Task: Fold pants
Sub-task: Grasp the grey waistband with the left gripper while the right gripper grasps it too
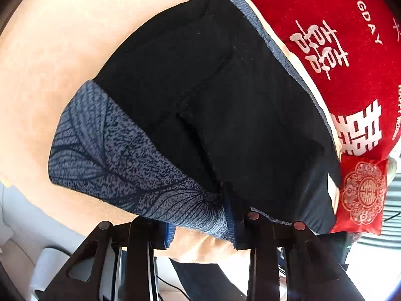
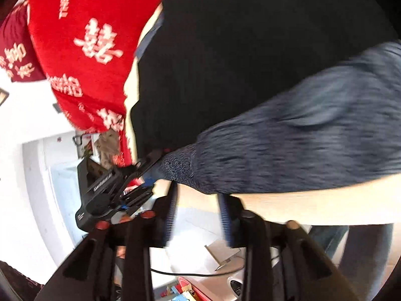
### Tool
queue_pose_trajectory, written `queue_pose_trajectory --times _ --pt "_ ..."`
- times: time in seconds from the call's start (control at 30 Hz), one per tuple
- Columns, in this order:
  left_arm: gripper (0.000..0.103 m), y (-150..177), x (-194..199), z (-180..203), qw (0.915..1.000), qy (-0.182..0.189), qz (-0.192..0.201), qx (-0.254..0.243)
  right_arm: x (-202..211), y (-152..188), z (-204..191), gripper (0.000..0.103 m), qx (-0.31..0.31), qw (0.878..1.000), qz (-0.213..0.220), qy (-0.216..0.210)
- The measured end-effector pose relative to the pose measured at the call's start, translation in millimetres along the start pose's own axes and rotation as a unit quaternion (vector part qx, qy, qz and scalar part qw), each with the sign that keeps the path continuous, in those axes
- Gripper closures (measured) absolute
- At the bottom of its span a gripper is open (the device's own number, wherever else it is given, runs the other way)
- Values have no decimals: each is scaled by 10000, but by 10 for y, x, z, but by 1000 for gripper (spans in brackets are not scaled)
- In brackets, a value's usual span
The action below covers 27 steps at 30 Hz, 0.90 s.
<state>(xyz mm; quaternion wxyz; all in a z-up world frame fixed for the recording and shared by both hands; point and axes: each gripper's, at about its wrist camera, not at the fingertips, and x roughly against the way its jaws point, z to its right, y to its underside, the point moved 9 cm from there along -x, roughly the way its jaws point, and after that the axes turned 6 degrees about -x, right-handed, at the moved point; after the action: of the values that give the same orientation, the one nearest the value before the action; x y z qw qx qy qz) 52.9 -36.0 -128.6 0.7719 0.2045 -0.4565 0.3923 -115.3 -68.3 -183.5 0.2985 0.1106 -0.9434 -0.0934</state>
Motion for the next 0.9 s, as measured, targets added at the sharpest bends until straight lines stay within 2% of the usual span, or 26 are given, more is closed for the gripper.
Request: queue_pose_trajectory --times 0.2,0.33,0.37,0.4,0.43,0.5,0.53,0.67,0.8,0.9 --pt "68 -18 -63 4 9997 -194 -96 -100 345 -179 300 55 -496 9969 531 -315" --pt "68 -41 -114 42 9994 -321 -69 -78 431 -251 453 57 -1320 9839 716 -969" --pt "72 -62 -96 62 9993 -373 -47 -78 450 -256 472 78 -1442 9821 783 -923" --pt "83 -72 -50 50 9992 -383 -14 -62 492 -269 468 97 -1563 9800 894 -847" --pt "83 -74 22 49 9995 -318 26 -31 526 -278 420 97 -1610 9792 938 -803" --pt "83 -117 188 77 9996 -197 130 127 621 -307 246 97 -1381 9840 936 -631" --pt "83 -147 256 118 9996 -159 168 146 716 -343 52 97 -1029 9894 920 -458" --pt "83 -329 531 408 9993 -130 336 -105 975 -603 -571 97 -128 9961 831 -252" --pt "83 -729 733 781 9976 -7 614 -305 1110 -996 -953 95 281 9973 667 -147" --pt "83 -1108 744 1015 9952 40 854 -468 1109 -1413 -1153 93 447 9973 573 -39"
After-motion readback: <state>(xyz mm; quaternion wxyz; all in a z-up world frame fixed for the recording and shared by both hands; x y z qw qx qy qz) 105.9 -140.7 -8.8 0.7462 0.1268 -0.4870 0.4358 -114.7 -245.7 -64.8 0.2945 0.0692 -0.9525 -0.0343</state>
